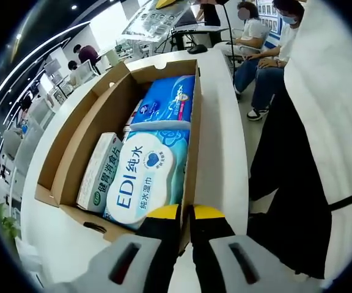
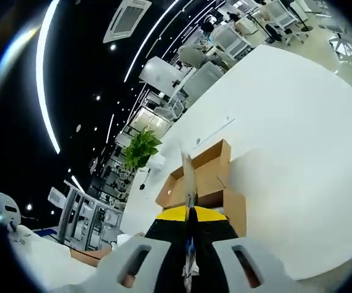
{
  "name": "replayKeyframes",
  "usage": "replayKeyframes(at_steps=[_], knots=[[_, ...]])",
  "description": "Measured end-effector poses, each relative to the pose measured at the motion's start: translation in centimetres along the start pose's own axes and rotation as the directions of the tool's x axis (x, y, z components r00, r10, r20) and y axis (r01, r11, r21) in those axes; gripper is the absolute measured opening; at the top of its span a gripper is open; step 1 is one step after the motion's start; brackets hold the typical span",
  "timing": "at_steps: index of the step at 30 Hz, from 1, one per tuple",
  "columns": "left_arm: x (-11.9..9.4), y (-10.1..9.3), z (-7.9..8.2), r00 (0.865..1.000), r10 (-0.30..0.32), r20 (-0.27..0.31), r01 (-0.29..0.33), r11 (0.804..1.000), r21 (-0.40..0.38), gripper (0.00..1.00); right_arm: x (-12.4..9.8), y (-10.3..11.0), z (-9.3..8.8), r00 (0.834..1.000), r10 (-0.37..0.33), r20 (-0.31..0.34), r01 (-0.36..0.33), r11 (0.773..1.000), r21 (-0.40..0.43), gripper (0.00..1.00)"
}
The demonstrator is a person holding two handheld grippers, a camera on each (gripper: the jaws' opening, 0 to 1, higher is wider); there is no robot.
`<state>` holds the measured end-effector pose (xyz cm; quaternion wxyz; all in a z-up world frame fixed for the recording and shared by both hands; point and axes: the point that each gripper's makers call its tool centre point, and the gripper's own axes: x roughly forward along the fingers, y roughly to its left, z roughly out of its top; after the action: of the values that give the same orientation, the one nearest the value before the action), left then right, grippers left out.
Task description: Operate the shoe box by opening the lid, removing the specified soft item, and placing it in the target area until the item is outside and the box remains undamaged.
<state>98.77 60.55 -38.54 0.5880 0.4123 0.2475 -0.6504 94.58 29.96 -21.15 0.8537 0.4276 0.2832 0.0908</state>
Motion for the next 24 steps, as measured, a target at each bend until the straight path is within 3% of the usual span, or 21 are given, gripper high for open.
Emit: replayKeyframes(at_steps=[7, 15, 20, 24], knots=[[0.0, 0.0, 0.1, 1.0, 0.0, -0.003, 0.0, 1.0, -0.002, 0.06, -0.9, -1.1, -0.1, 0.999, -0.011, -0.046, 0.01, 1.0, -0.015, 0.0], [0.0, -0.1, 0.1, 1.0, -0.001, -0.003, 0.001, 1.0, 0.001, 0.06, -2.0, -1.8, 1.1, 0.996, -0.013, -0.089, 0.01, 0.999, -0.033, 0.0], [0.0, -0.1, 0.1, 1.0, 0.003, -0.001, -0.003, 1.0, 0.0, 0.06, -1.9, -3.6, 0.5, 0.99, -0.034, -0.135, 0.033, 0.999, -0.005, 0.0], [0.0, 0.0, 0.1, 1.0, 0.005, -0.004, -0.005, 1.0, -0.005, 0.06, -1.7, -3.5, 0.1, 0.987, -0.05, -0.151, 0.047, 0.999, -0.026, 0.0]])
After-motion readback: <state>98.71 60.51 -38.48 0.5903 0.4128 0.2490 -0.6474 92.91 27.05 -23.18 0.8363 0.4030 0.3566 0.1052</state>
